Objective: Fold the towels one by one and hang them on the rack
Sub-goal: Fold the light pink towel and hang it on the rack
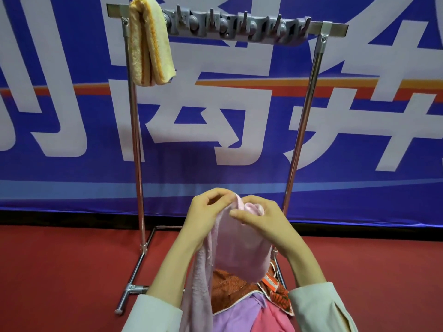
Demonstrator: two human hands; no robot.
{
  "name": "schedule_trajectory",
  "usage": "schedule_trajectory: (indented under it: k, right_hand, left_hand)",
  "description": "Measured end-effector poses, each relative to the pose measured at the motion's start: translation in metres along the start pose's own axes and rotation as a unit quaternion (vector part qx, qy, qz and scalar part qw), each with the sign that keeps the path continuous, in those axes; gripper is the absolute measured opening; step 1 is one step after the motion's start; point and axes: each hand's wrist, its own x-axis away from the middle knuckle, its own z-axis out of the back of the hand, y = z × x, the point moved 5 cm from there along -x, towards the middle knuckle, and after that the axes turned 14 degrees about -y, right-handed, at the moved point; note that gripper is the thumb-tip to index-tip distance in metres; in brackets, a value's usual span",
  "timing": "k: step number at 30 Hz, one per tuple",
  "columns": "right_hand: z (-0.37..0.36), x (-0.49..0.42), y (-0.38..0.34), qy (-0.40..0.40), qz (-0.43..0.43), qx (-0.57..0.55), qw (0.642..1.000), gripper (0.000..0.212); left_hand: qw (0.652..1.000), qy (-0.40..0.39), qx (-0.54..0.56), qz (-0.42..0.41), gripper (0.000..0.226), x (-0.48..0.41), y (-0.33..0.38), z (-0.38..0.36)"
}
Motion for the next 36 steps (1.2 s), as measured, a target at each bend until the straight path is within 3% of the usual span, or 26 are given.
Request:
schedule_trajectory:
  k: [5, 8, 11, 18, 21, 23, 27, 30, 32, 34, 36]
  right_hand:
    - [0.001, 0.000, -0.003, 0.033, 0.046, -0.088, 0.995, 0.023]
    - [0.006, 0.000, -0.001, 0.085, 0.059, -0.150, 0.983, 0.022]
    - [0.014, 0.002, 0.000, 0.141, 0.073, -0.212, 0.964, 0.020]
    - [0.031, 0.009, 0.010, 0.272, 0.081, -0.246, 0.927, 0.025]
    - [0.032, 0.010, 0.016, 0.333, 0.044, -0.256, 0.906, 0.029]
    - [0.032, 0.010, 0.023, 0.343, 0.010, -0.262, 0.902, 0.031]
    - [0.026, 0.006, 0.025, 0.251, -0.038, -0.209, 0.944, 0.033]
    - [0.013, 0.003, 0.017, 0.093, -0.025, -0.144, 0.985, 0.041]
    - [0.000, 0.003, 0.013, -0.013, -0.025, -0.089, 0.996, 0.036]
    - [-0.005, 0.006, 0.007, -0.024, -0.005, -0.078, 0.997, 0.017]
    - [0.002, 0.006, 0.004, 0.047, 0.024, -0.111, 0.992, 0.016]
  left_hand:
    - [0.999, -0.049, -0.016, -0.002, 0.012, -0.001, -0.003, -0.007]
    - [0.994, -0.065, -0.087, 0.028, 0.009, -0.003, -0.011, -0.006]
    - [0.981, -0.023, -0.180, 0.075, 0.014, -0.002, -0.027, 0.003]
    - [0.970, 0.134, -0.169, 0.115, 0.007, 0.004, -0.045, 0.031]
    - [0.971, 0.142, -0.173, 0.087, 0.009, 0.004, -0.039, 0.030]
    - [0.984, 0.114, -0.114, 0.072, 0.010, 0.002, -0.035, 0.023]
    - [0.996, 0.076, -0.020, 0.037, 0.010, -0.001, -0.022, 0.012]
    - [0.996, 0.078, 0.017, 0.034, 0.011, -0.001, -0.014, 0.009]
    - [0.996, 0.074, 0.033, 0.034, 0.010, 0.000, -0.012, 0.008]
    - [0.997, 0.056, 0.028, 0.035, 0.011, 0.001, -0.011, 0.005]
    - [0.998, 0.032, 0.031, 0.037, 0.015, 0.001, -0.012, 0.001]
